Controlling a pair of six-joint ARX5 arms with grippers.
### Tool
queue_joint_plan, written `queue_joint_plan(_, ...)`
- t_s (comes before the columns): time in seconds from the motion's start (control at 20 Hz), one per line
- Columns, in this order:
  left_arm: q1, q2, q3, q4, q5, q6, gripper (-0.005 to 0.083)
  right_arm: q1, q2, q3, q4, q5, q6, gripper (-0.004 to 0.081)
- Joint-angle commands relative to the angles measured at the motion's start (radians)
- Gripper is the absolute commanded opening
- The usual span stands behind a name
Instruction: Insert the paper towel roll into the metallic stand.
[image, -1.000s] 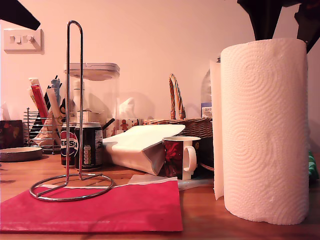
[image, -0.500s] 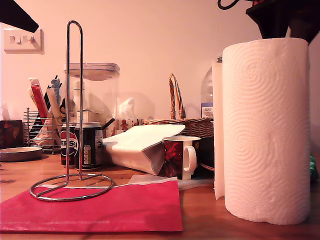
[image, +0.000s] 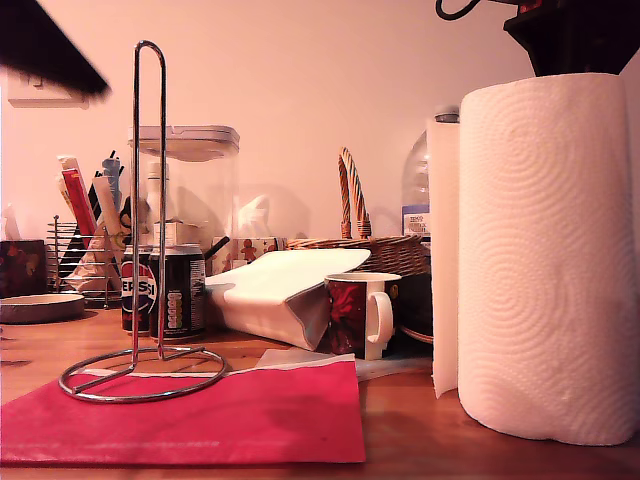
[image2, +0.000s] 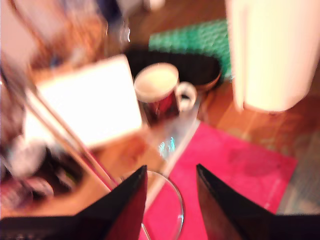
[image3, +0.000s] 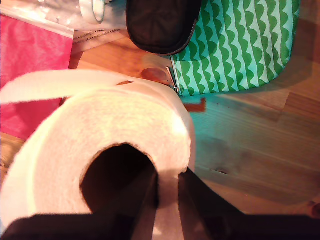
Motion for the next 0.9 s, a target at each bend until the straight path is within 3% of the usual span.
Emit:
queue_joint_plan(0.0,0.012,0.005,-0.006,0.051,0.013,-0.113,0.0255,0.005,0.011,0.004,0.001,0.000,-0.006,-0.0013)
queue_joint_plan(0.25,0.013,0.006,-0.068,0.172,0.013,-0.160,0.0212,0.005,0.011,0.004,0.007,0.000,-0.036,-0.0013)
queue_joint_plan(0.55,0.013,0.004,-0.316,0.606,-0.089,-0.286,0.0175,0.005,0.011,0.004,0.009,0.001,-0.036,-0.0013)
queue_joint_plan(0.85,0.013,0.006,-0.497,0.841,-0.177,-0.286,0.0183,0.005,0.011,0.004,0.010,0.001,-0.036,-0.0013)
